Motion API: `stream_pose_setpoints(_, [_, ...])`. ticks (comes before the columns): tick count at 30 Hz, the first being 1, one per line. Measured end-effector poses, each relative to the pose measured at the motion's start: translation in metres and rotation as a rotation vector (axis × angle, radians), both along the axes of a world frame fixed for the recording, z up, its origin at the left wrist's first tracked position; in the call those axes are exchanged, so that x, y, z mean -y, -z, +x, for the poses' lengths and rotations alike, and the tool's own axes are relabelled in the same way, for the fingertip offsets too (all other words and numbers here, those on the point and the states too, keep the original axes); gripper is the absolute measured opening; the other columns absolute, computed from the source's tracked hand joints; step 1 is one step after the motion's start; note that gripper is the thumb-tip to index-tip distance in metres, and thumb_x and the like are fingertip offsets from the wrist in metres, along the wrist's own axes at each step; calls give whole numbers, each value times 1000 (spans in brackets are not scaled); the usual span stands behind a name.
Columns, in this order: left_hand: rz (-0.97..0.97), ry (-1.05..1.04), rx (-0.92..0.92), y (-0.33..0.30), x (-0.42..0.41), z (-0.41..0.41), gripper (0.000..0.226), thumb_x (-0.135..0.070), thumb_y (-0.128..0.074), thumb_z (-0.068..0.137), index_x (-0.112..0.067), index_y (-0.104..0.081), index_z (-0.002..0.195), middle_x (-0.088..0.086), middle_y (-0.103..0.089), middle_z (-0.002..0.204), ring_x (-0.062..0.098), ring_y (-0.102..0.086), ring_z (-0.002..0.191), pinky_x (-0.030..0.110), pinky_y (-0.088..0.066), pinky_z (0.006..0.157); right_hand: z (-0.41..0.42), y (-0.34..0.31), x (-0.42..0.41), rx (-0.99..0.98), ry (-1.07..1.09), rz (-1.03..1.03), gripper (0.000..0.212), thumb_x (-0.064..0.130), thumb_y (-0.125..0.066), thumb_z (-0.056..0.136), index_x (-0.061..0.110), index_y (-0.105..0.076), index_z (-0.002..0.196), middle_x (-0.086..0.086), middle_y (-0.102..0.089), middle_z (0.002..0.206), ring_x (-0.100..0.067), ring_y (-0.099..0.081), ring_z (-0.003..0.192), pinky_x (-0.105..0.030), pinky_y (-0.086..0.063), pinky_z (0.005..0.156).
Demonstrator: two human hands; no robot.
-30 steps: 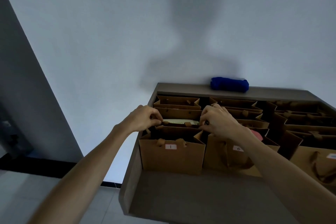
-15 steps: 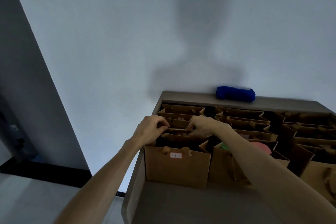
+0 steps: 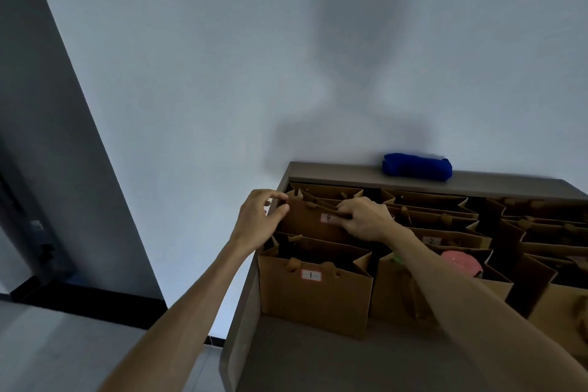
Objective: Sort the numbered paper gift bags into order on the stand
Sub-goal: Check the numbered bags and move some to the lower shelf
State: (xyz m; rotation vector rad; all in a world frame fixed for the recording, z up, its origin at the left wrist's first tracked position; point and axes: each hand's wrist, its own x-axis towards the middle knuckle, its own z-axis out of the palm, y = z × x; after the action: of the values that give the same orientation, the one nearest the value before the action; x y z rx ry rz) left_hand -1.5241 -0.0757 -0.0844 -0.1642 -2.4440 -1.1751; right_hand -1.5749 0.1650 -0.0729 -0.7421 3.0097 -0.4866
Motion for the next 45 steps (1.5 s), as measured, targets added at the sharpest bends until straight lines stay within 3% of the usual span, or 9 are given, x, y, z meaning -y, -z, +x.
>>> stream_pose_setpoints(5, [358, -27, 61, -10, -2, 3, 56, -43, -69, 86, -32, -45, 135, -6, -45, 142, 13, -47, 122, 26, -42, 92, 6, -43, -6, -71, 19, -190, 29, 51, -53, 95, 27, -70, 90, 7, -67, 86, -13, -64, 69, -28, -51, 57])
stream_pose_setpoints(10, [637, 46, 125, -23, -16, 11, 75, -47, -68, 84, -35, -29, 146, -1, -40, 149, 18, -43, 132, 29, -39, 94, 13, -91, -20, -159, 34, -362, 25, 48, -61, 92, 26, -72, 93, 6, -73, 99, -11, -69, 79, -42, -59, 75])
stream_pose_setpoints(17, [1141, 369, 229, -35, -38, 11, 85, -54, -72, 76, -30, -30, 146, 7, -53, 141, 27, -58, 122, 46, -43, 108, 32, -121, -27, -118, 42, -619, 24, 38, -66, 92, 19, -75, 102, 5, -74, 92, -9, -70, 82, -23, -53, 72])
stream_pose_setpoints(21, [1248, 493, 227, -48, -56, 17, 70, -58, -64, 84, -27, -41, 143, 8, -60, 135, 30, -60, 121, 53, -50, 97, 44, -121, -20, -75, 25, -645, 23, 40, -65, 91, 21, -75, 99, 7, -74, 89, -8, -71, 78, -23, -56, 72])
stream_pose_setpoints(26, [1366, 384, 174, -59, -62, 34, 59, -68, -46, 88, -24, -57, 127, 7, -72, 116, 27, -70, 103, 53, -56, 85, 69, -118, -4, -155, -9, -593, 36, 47, -64, 89, 14, -73, 102, 5, -73, 96, -9, -72, 77, -18, -58, 66])
stream_pose_setpoints(31, [1370, 354, 148, -55, -51, 45, 55, -68, -34, 92, -28, -63, 116, 5, -74, 109, 28, -72, 98, 45, -59, 76, 101, -121, 1, -94, -192, -494, 63, 64, -51, 78, 11, -72, 105, -5, -67, 108, -24, -68, 88, -44, -59, 73])
stream_pose_setpoints(35, [1389, 401, 112, -40, -40, 52, 65, -71, -32, 91, -27, -55, 132, 10, -67, 124, 33, -64, 113, 54, -52, 92, 117, -126, -2, -50, -356, -573, 47, 44, -46, 94, 6, -73, 100, -4, -66, 114, -18, -65, 103, -35, -55, 87])
stream_pose_setpoints(41, [1424, 410, 159, -35, -32, 67, 69, -72, -28, 91, -24, -53, 135, 13, -68, 119, 30, -71, 97, 41, -58, 66, 121, -121, 14, -142, -430, -583, 33, 33, -52, 99, 11, -76, 97, 3, -64, 117, -15, -60, 115, -30, -53, 92])
stream_pose_setpoints(45, [1412, 402, 163, -33, -26, 72, 72, -75, -29, 89, -26, -52, 137, 16, -62, 130, 36, -64, 112, 47, -57, 75, 128, -123, 22, -158, -398, -587, 33, 34, -52, 98, 11, -76, 99, 2, -65, 115, -13, -60, 113, -27, -52, 91])
